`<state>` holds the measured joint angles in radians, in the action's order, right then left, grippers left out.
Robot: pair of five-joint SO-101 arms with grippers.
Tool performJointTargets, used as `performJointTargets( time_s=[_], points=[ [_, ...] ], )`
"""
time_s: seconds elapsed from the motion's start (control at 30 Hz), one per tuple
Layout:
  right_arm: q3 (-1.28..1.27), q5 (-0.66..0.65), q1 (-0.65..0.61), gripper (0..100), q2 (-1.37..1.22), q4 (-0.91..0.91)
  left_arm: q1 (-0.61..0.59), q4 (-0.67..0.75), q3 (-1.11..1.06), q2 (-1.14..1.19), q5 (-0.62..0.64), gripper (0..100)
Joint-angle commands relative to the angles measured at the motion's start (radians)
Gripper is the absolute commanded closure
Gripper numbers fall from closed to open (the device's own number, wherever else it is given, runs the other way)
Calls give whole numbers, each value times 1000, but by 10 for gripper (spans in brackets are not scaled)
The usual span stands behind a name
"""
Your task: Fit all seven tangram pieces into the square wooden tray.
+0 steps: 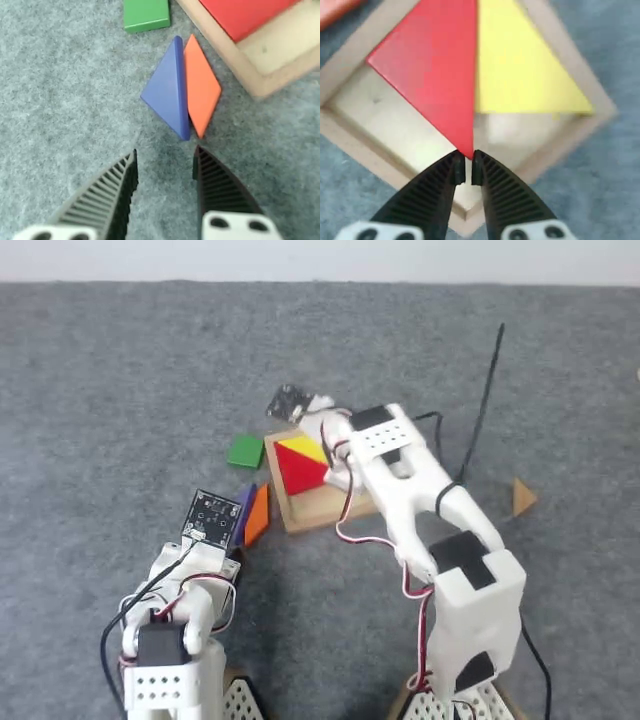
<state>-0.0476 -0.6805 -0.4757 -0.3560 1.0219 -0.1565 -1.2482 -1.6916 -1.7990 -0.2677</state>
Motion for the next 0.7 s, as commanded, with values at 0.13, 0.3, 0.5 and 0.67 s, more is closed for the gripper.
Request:
performJointTargets(
  time_s=[0.13, 0.3, 0.5, 0.67],
  points=[
    [147, 40, 22, 989, 91, 2, -5, -8, 8, -12, -8, 830],
    [216, 37, 30, 989, 22, -18, -5, -8, 8, -12, -8, 830],
    [376, 41, 117, 989, -145, -10, -5, -8, 8, -12, -8, 830],
    [508, 41, 183, 989, -278, 25, -5, -8, 8, -12, -8, 830]
  ],
)
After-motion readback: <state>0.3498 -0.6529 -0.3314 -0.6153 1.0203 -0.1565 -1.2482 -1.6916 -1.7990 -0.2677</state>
